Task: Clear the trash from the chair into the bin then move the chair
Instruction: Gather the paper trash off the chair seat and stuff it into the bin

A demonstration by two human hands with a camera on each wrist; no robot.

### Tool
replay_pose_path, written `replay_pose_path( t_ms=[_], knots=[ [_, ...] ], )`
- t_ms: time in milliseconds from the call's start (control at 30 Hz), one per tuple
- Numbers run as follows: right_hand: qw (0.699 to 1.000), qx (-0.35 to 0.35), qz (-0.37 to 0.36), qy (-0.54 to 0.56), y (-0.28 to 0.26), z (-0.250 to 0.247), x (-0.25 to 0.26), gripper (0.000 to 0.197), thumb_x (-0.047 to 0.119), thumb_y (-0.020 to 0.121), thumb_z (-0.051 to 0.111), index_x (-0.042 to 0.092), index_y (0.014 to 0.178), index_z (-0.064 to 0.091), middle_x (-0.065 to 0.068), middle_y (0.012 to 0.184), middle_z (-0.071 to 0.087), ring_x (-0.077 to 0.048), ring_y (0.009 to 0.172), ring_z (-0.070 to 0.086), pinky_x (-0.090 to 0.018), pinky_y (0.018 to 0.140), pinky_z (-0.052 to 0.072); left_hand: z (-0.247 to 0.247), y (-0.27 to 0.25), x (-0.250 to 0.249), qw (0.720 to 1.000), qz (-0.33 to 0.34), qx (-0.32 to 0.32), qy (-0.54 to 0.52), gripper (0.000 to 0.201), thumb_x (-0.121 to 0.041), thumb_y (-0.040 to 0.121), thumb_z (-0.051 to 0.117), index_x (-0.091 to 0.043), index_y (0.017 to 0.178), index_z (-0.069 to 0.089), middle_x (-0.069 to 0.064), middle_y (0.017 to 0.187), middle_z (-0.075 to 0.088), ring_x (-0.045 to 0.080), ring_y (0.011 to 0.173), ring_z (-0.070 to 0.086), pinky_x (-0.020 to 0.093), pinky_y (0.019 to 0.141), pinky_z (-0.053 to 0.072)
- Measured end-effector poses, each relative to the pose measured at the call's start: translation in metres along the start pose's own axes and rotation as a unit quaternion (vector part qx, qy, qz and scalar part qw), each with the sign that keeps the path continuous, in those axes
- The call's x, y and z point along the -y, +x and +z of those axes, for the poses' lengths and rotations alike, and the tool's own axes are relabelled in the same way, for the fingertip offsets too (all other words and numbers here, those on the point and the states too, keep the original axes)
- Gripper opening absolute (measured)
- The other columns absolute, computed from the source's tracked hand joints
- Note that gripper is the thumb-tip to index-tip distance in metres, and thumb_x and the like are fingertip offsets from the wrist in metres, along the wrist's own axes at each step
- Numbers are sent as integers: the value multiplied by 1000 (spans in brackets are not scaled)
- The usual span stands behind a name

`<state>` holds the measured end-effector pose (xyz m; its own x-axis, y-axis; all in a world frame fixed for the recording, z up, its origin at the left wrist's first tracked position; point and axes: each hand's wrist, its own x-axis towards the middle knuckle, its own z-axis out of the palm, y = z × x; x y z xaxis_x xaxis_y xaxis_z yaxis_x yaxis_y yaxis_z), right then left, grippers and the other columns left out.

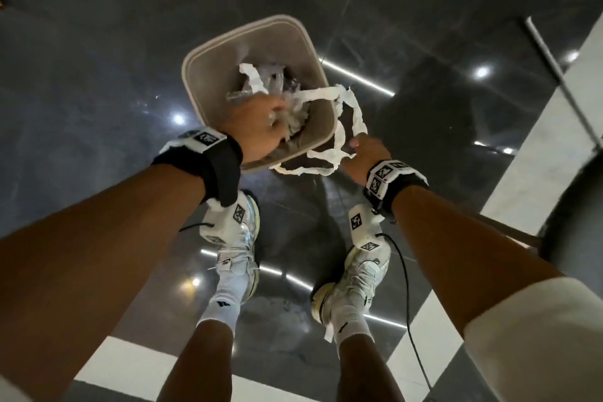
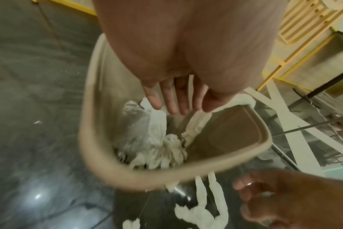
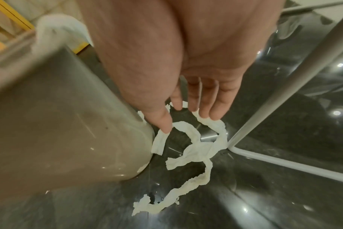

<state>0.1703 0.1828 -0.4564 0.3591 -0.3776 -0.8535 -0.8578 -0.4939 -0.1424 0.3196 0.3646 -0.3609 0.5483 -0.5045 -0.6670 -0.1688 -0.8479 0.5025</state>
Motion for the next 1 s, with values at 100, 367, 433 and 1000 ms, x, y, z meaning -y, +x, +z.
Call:
replay_pose_path(
  t_ms=[100, 367, 433, 1000],
  knots=[
    [1000, -12, 4, -9, 26, 19, 4, 77, 34, 79, 78, 24, 145, 40, -14, 151, 31, -39, 134, 45, -47, 108, 45, -6, 26, 1, 998, 22, -58, 27, 35, -17, 94, 54, -15, 128, 59, 7, 134, 57, 26, 121, 55, 36, 101, 44],
    [997, 23, 22, -67, 98, 54, 13, 133, 51, 55, 91, 53, 150, -3, -1, 166, -12, -39, 153, 0, -61, 118, 27, 6, 62, 9, 996, 63, -63, 7, 34, -25, 95, 58, -20, 129, 58, 3, 131, 58, 20, 121, 54, 35, 104, 43],
    [999, 20, 38, -15, 94, 71, 15, 120, 37, 62, 91, 53, 134, -4, -2, 164, 0, -37, 148, 19, -51, 116, 36, 8, 67, 12, 996, 65, -67, 2, 33, -27, 94, 59, -19, 126, 60, 2, 130, 59, 19, 118, 57, 34, 102, 45],
    [900, -27, -34, 433, -2, -25, 22, 46, 18, 80, 71, 31, 123, 64, -3, 111, 74, -27, 102, 73, -49, 87, 60, -19, 15, 8, 994, 6, -85, -63, 38, -5, 90, 50, -16, 124, 60, 2, 120, 64, 20, 110, 60, 33, 98, 48]
  ],
)
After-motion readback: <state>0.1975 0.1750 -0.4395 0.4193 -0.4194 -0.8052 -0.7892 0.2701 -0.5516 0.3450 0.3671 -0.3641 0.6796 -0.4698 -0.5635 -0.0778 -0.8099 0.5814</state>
